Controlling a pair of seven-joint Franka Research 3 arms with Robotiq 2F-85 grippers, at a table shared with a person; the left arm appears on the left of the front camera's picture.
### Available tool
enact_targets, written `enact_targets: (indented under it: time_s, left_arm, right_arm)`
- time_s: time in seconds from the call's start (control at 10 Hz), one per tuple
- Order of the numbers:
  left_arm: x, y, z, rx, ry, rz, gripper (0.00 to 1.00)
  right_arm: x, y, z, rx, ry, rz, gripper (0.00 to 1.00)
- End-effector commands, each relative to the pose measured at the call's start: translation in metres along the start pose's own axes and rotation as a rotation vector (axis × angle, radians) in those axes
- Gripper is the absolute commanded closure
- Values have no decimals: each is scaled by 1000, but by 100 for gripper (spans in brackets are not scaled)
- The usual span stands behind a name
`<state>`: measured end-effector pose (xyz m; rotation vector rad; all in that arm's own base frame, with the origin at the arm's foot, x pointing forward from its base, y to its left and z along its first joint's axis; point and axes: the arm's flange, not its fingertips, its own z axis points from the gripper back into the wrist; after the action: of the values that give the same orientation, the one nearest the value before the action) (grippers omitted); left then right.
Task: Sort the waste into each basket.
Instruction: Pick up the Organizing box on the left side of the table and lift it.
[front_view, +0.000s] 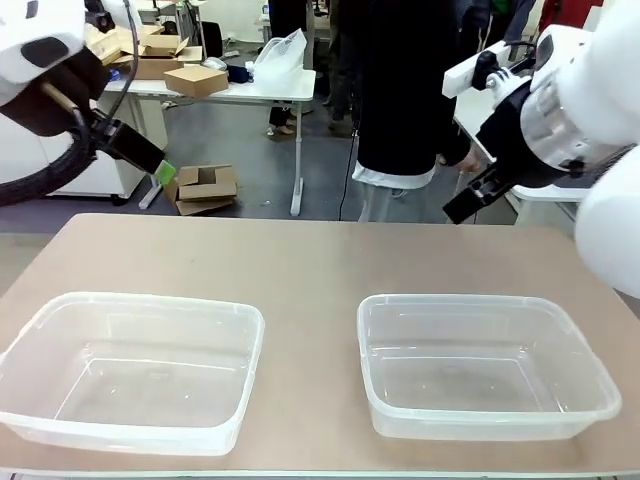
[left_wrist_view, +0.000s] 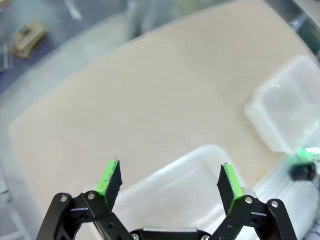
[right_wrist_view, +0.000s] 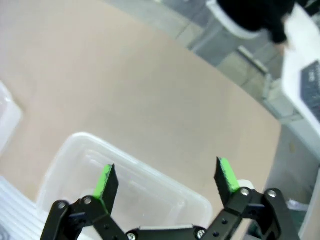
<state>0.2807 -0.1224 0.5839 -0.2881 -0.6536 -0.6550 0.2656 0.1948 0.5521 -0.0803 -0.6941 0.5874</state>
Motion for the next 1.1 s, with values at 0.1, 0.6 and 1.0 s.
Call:
enact_targets:
  time_s: [0.1, 0.6, 1.0]
  left_arm:
    - [-42, 75, 72, -502, -136, 334, 0]
    - [-107, 146, 77, -635, -496, 807, 0]
    - [-108, 163, 99, -675, -447, 753, 0]
  right_arm:
    - [-51, -64, 61, 378, -170, -548, 0]
    - [-166, -176, 63, 621, -399, -1133, 0]
    - [-122, -219, 118, 590, -298, -1003, 0]
